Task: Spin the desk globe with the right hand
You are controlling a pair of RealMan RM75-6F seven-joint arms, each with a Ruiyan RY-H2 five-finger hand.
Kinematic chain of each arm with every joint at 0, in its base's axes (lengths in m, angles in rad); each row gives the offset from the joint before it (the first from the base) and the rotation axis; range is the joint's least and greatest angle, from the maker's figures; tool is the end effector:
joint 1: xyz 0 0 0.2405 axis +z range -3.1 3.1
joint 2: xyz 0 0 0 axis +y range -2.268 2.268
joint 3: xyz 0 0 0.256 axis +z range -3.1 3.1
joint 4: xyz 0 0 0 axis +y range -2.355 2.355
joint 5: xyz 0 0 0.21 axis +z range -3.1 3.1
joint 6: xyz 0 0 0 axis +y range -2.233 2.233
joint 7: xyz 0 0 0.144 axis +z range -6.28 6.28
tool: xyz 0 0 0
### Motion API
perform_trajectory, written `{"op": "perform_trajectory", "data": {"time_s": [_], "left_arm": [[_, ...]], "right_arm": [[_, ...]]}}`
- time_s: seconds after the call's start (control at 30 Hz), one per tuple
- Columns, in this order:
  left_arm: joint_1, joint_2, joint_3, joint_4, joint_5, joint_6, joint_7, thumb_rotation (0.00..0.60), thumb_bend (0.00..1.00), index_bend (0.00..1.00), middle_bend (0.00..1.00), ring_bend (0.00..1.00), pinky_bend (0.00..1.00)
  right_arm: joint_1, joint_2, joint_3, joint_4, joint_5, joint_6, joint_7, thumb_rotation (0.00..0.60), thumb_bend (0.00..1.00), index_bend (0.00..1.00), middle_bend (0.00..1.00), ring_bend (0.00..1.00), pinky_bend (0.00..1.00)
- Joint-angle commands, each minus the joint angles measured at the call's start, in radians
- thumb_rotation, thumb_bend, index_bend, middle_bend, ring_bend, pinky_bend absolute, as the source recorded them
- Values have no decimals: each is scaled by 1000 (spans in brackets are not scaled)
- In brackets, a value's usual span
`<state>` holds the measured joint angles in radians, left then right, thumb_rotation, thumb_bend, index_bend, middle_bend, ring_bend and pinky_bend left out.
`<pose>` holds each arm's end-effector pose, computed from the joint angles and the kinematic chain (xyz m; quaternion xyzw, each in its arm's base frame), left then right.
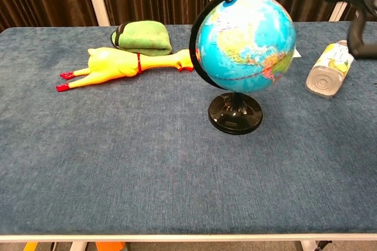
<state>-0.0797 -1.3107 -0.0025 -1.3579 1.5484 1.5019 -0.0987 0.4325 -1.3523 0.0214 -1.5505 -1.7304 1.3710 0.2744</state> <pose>-0.3378 0.1716 0.1124 -0.6043 -0.3990 -0.3965 0.5643 -0.1972 -0.2501 0.0618 0.6716 -0.3919 0.5522 0.3006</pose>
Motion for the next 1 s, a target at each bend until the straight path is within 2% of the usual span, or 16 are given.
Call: {"op": "perform_trajectory", "data": {"time_s": [0.03,0.2,0.4,0.57,0.83,1.0], "left_arm": [[-1,0,0,-3,1,0,4,600,0,79,59,0,68],[-1,1,0,-8,1,0,10,600,0,79,59,0,68],[1,1,-1,-5,-3,0,4,600,0,79,59,0,68],[2,0,1,3,-3,-1,-4,600,0,79,59,0,68],[3,1,-1,6,-8,-2,-9,600,0,79,59,0,68],[5,0,-2,12,-12,-4,-13,600,0,79,59,0,68]], "right_arm": [[-29,-4,-47,-10,-44,22,-19,600,1000,0,0,0,0],[-30,-23,-68,-1,-57,11,-21,600,1000,0,0,0,0],[-16,-33,-56,7,-39,-12,-20,600,1000,0,0,0,0],[9,-33,-23,24,8,-53,-13,600,1000,0,0,0,0],[93,-15,66,59,105,-163,37,600,1000,0,0,0,0],[92,1,72,55,102,-141,43,600,1000,0,0,0,0]]}}
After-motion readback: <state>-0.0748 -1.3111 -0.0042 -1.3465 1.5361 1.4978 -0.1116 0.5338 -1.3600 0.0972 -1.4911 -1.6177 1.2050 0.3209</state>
